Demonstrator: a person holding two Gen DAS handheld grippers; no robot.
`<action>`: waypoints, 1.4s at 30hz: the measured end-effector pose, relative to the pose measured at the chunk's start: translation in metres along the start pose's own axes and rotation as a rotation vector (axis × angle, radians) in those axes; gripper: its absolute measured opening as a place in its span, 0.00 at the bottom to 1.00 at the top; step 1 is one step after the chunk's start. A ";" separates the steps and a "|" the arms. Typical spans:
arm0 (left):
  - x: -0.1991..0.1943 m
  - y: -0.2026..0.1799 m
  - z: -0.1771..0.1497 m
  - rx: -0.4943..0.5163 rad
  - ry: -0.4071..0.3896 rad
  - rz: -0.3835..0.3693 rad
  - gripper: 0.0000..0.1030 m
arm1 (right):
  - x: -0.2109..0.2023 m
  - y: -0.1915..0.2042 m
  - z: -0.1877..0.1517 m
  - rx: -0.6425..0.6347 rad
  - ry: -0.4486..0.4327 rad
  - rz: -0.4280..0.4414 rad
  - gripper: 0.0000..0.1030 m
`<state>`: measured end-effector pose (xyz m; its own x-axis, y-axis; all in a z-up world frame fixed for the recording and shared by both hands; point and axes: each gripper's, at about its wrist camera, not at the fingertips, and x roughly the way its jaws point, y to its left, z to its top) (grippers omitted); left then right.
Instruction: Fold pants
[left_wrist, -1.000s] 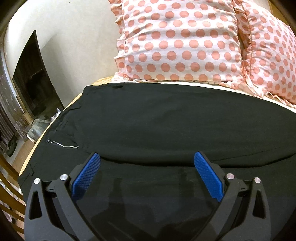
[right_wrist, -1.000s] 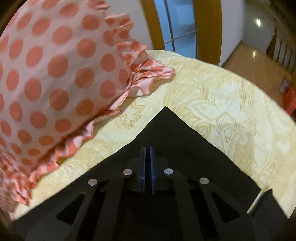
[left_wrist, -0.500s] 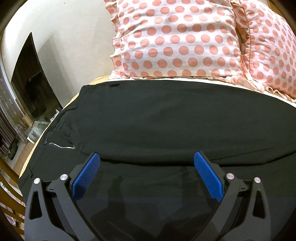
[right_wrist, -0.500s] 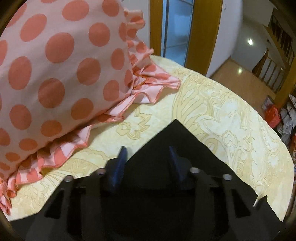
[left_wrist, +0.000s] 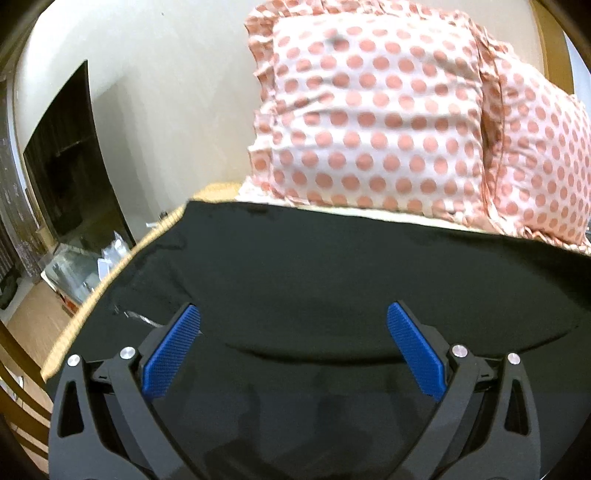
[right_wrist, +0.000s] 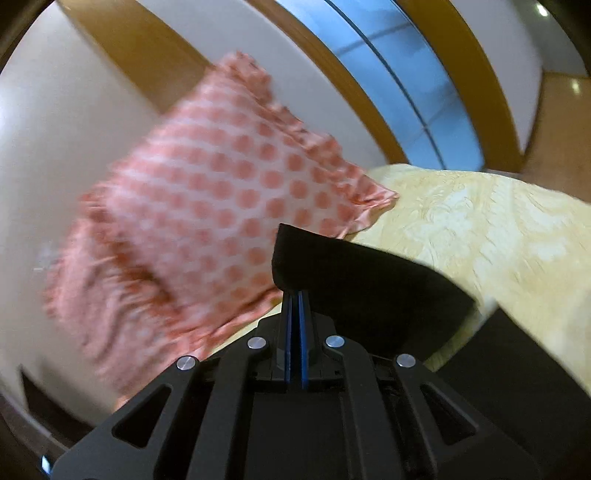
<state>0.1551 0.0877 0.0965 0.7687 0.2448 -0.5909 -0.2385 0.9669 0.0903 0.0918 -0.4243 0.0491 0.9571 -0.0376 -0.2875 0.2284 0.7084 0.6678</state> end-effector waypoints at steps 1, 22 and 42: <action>0.001 0.004 0.006 0.004 -0.004 0.000 0.98 | -0.031 -0.011 -0.023 0.031 -0.008 0.021 0.03; 0.186 0.049 0.113 -0.348 0.348 -0.237 0.89 | -0.068 -0.079 -0.083 0.187 0.086 -0.088 0.03; 0.144 0.068 0.082 -0.466 0.299 -0.187 0.10 | -0.065 -0.099 -0.068 0.203 0.154 -0.069 0.34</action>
<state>0.2982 0.1941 0.0837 0.6378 -0.0238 -0.7698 -0.4028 0.8416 -0.3597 -0.0055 -0.4437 -0.0451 0.9028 0.0378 -0.4284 0.3387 0.5513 0.7624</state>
